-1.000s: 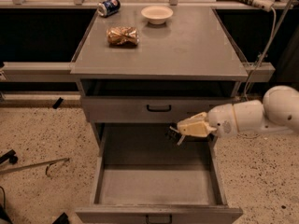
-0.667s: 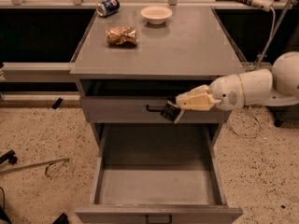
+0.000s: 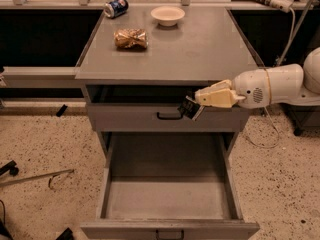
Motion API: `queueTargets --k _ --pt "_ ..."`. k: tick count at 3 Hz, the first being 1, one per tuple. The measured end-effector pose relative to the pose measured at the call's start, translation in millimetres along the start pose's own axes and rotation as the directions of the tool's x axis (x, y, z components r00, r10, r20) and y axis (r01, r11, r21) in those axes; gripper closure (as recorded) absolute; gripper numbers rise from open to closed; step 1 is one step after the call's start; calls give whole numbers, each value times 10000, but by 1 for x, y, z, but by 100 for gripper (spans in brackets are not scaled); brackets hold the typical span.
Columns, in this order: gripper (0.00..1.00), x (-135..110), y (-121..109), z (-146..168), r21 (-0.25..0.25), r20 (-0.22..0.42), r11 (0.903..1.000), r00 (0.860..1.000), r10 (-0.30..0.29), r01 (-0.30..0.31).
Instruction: Pick rxbar chocolate from middle drawer and place on counter
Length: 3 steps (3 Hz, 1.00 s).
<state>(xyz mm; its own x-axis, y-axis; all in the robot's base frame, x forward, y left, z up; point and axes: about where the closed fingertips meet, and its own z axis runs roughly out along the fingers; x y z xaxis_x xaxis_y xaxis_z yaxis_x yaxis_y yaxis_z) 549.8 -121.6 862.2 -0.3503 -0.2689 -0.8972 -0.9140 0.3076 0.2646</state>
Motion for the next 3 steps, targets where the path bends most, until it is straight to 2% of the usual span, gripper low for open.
queueTargets --k 1,3 --pt "100 -24 -8 -11 -32 172 9995 9994 -304 304" --pt "100 -84 -42 -10 -1321 478 9899 9979 -447 507"
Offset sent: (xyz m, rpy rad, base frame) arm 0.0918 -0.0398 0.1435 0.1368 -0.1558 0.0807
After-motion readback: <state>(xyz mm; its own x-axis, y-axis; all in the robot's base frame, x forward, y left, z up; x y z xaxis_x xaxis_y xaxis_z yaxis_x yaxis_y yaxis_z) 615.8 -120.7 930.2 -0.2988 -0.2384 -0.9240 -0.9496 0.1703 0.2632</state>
